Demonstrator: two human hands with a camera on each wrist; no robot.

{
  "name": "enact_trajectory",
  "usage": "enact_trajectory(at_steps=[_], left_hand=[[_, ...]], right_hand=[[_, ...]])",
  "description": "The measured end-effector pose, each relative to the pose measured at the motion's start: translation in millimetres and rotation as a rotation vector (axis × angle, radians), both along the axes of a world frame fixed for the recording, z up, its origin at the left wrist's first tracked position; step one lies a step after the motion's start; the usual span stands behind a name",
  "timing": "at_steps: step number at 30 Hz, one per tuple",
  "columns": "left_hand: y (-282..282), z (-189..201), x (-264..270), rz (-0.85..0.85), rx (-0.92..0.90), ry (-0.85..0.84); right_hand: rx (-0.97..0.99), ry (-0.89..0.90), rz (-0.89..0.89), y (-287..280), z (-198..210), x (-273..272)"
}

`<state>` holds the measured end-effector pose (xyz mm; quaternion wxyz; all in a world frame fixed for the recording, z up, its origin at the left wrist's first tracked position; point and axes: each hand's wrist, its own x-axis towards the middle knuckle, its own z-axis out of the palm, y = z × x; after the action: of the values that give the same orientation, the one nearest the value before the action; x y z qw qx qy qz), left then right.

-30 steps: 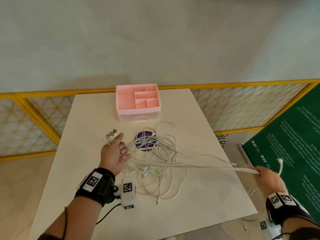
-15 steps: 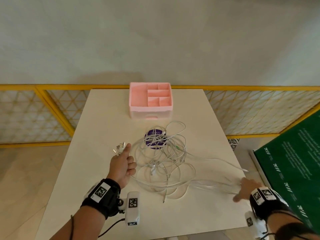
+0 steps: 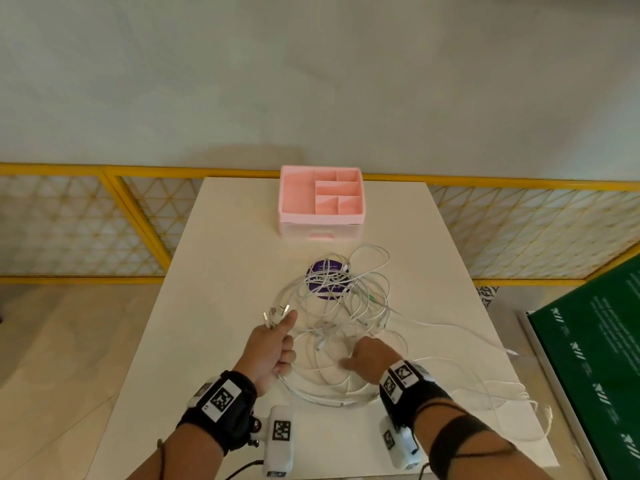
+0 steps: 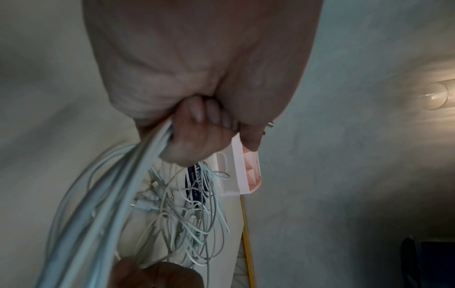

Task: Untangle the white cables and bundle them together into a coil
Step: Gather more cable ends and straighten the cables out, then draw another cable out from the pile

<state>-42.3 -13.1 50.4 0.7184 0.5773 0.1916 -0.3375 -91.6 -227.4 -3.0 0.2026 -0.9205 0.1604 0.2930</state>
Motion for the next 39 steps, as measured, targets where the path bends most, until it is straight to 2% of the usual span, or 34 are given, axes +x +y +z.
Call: enact_trajectory(at_steps=[3,6,10,12,16,19,22,24,28,32,36,39], left_hand=[[4,2,1,0.056,-0.033,-0.010],[8,4,5,0.086,-0.052,-0.036],[8,5,13,0.163,-0.098,-0.074],[4,7,17,0.203,-0.133,-0.076],[-6,15,25,0.190,-0.173,-0.094],[-14,26,26,0.197,-0.261,-0.072],[-21,36,26,0.200,-0.351,-0.051],[-25,40,25,0.197,-0.374,-0.047],[-35,45,18,0.152,-0.355,-0.137],[-37,37,17,0.167,-0.298,-0.177],[-27,29,27,0.316,-0.347,-0.115],[-14,32,40,0.454,-0.380,-0.103]], right_hand=[[-0.003,-0.009,-0.062,10,-10,-4],[0.153,-0.014,-0.137,-3,3,2],[0.438,-0.206,-0.298,-20,59,15],[0.517,-0.314,-0.347,-23,94,24],[0.647,-0.471,-0.372,-20,150,36],[0.743,-0.635,-0.347,-7,171,39],[0.785,-0.782,-0.292,12,168,41],[0.742,-0.800,-0.246,27,154,39],[0.723,-0.692,-0.102,54,116,25],[0.615,-0.616,0.008,60,92,16],[0.428,-0.540,0.072,37,79,6],[0.342,-0.504,-0.013,2,63,-6]])
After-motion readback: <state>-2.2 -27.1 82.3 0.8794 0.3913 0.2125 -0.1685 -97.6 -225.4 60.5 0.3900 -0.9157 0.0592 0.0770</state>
